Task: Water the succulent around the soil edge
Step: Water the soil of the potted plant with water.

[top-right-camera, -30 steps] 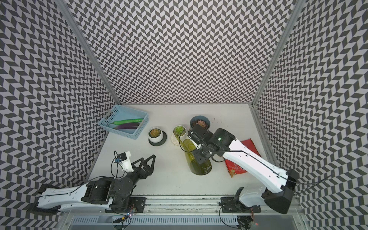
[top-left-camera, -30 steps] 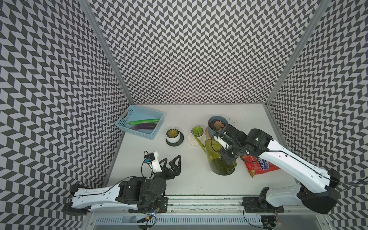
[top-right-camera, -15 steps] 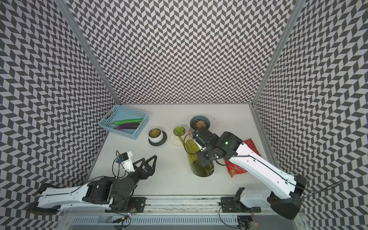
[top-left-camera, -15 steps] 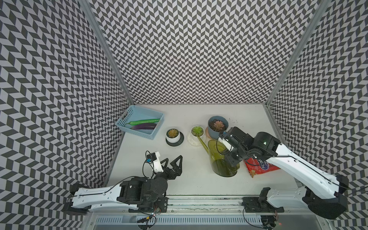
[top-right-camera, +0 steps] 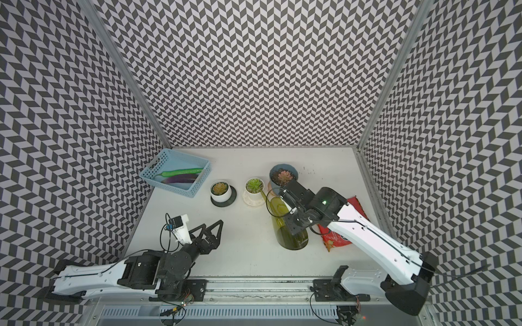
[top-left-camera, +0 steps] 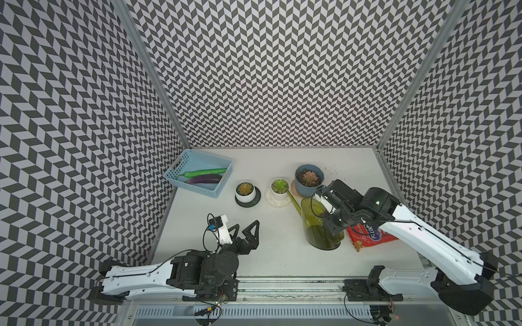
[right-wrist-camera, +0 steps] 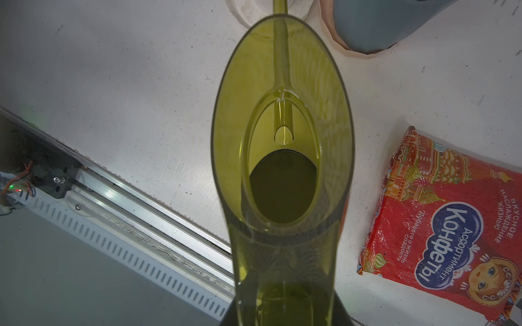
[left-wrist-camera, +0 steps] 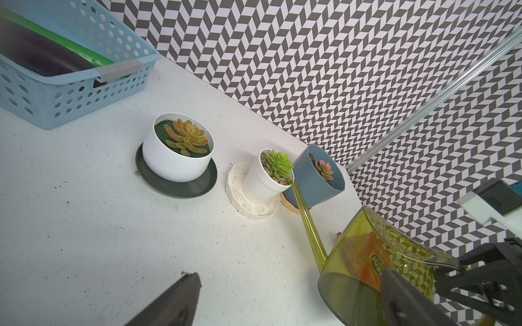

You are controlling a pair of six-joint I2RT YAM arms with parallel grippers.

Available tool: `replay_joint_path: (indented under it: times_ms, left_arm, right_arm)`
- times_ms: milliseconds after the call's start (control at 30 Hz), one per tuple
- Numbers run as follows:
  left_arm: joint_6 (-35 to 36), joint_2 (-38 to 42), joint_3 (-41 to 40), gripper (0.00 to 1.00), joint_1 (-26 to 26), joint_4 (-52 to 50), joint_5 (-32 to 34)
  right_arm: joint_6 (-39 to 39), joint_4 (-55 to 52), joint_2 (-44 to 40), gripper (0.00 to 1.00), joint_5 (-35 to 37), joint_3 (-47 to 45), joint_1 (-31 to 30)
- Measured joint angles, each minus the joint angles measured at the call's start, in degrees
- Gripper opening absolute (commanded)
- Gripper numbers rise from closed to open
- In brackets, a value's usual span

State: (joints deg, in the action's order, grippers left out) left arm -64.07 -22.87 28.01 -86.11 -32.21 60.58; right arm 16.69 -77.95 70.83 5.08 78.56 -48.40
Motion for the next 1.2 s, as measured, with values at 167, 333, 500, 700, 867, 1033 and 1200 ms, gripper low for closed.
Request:
replay_joint_path:
  times_ms: [167, 333, 500, 700, 867, 1033, 1200]
  left_arm:
    - [0.1, 0.0, 0.2, 1.0, 0.0, 0.0, 0.0]
    - [0.2, 0.0, 0.2, 1.0, 0.3, 0.0, 0.0]
    - [0.2, 0.0, 0.2, 1.0, 0.3, 0.0, 0.0]
    - [0.2, 0.0, 0.2, 1.0, 0.4, 0.0, 0.0]
    - [0.4, 0.2, 0.2, 1.0, 0.6, 0.0, 0.0]
    - [0.4, 0.5, 0.2, 1.0, 0.6, 0.0, 0.0]
    - [0.6, 1.1, 0.2, 1.0, 0.6, 0.0, 0.0]
  right_arm:
    - [-0.2, 0.0, 0.0, 0.0, 1.1, 0.0, 1.0]
    - [-0.4, -0.1, 0.6, 0.0, 1.8, 0.8, 1.1]
    - [-0.5, -0.1, 1.5, 0.0, 2.3, 2.5, 1.3]
    - [-0.6, 0.0, 2.6, 0.0, 2.7, 4.2, 1.3]
    - [-0.6, -0.1, 4.8, 0.0, 3.5, 5.1, 1.4]
    - [-0.6, 0.0, 7.3, 0.0, 4.4, 7.8, 1.4]
    - [-0.7, 0.3, 9.0, 0.0, 4.5, 9.7, 1.3]
